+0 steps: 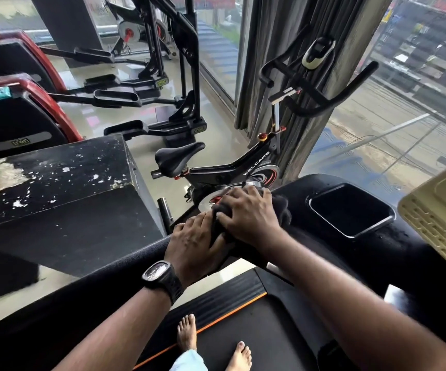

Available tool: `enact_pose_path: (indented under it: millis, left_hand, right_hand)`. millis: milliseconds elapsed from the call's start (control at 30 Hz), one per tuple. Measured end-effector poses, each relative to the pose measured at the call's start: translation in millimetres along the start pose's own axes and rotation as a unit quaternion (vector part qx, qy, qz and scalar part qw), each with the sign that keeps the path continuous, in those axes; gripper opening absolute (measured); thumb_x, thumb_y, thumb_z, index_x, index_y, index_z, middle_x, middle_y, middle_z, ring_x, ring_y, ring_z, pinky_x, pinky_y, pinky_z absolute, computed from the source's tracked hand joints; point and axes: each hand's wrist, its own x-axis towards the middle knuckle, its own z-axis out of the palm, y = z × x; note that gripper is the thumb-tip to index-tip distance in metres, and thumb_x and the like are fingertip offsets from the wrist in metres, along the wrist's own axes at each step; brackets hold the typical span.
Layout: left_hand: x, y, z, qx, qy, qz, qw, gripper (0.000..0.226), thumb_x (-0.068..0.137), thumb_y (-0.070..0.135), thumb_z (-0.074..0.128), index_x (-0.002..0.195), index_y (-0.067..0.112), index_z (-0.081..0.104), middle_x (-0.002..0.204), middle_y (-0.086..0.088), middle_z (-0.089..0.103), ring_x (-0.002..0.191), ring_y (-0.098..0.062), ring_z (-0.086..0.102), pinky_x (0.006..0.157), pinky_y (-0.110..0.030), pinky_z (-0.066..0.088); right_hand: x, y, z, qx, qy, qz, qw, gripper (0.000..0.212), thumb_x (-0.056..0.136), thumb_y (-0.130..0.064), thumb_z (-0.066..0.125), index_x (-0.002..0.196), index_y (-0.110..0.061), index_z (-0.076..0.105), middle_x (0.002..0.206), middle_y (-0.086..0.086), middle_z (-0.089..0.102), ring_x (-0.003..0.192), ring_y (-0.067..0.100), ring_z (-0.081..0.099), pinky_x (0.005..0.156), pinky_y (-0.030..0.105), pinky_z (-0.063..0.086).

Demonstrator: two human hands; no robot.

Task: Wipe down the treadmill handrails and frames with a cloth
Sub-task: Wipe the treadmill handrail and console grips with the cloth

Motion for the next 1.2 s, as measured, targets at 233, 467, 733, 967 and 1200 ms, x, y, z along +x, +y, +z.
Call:
enact_pose_path:
  millis: [233, 467, 733, 967, 1200]
  left_hand:
    - [10.2, -0.8, 0.9, 0.009, -0.026, 0.022, 0.999, 0.080, 0.087, 0.063, 0.013, 0.150, 0.017, 0.033, 0.151, 0.000, 0.044, 0.135, -0.019, 0.043, 0.108, -0.042, 0.036]
    - [10.4, -1.5, 0.7, 0.002, -0.031, 0.038, 0.999, 0.079, 0.089, 0.062, 0.015, 0.151, 0.016, 0.031, 0.150, -0.001, 0.044, 0.135, -0.019, 0.043, 0.108, -0.042, 0.036]
    - [15.6, -1.2, 0.9, 0.012, -0.038, 0.049, 0.998, 0.078, 0.090, 0.062, 0.016, 0.150, 0.016, 0.032, 0.150, -0.002, 0.045, 0.134, -0.021, 0.045, 0.109, -0.040, 0.036]
    - [24.9, 8.5, -1.8, 0.008, -0.043, 0.068, 0.997, 0.082, 0.086, 0.063, 0.013, 0.150, 0.016, 0.032, 0.148, -0.002, 0.046, 0.134, -0.021, 0.045, 0.104, -0.042, 0.038]
    - [33.5, 11.7, 0.9, -0.006, -0.057, 0.075, 0.996, 0.080, 0.086, 0.062, 0.015, 0.152, 0.018, 0.027, 0.153, -0.001, 0.040, 0.140, -0.018, 0.038, 0.110, -0.042, 0.035]
  right_hand:
    - [-14.5, 7.2, 0.1, 0.001, 0.041, 0.198, 0.979, 0.046, 0.091, -0.054, 0.046, 0.125, -0.027, 0.063, 0.138, 0.004, 0.051, 0.138, 0.038, 0.034, 0.109, 0.076, 0.020]
    - [4.4, 19.3, -6.6, -0.004, 0.001, 0.043, 0.999, 0.048, 0.086, -0.066, 0.042, 0.118, -0.039, 0.066, 0.128, -0.009, 0.060, 0.130, 0.025, 0.045, 0.112, 0.063, 0.024]
    - [-30.1, 3.2, 11.1, 0.008, 0.100, 0.188, 0.977, 0.042, 0.086, -0.055, 0.049, 0.115, -0.031, 0.067, 0.133, 0.000, 0.054, 0.135, 0.036, 0.039, 0.106, 0.072, 0.027]
    - [11.9, 41.2, -14.4, -0.014, -0.008, 0.163, 0.987, 0.046, 0.090, -0.061, 0.045, 0.123, -0.036, 0.064, 0.135, -0.002, 0.057, 0.134, 0.029, 0.041, 0.110, 0.069, 0.022]
    - [-18.8, 13.7, 4.9, 0.000, 0.075, 0.148, 0.986, 0.047, 0.085, -0.058, 0.044, 0.115, -0.032, 0.068, 0.132, -0.004, 0.058, 0.136, 0.031, 0.040, 0.110, 0.068, 0.023]
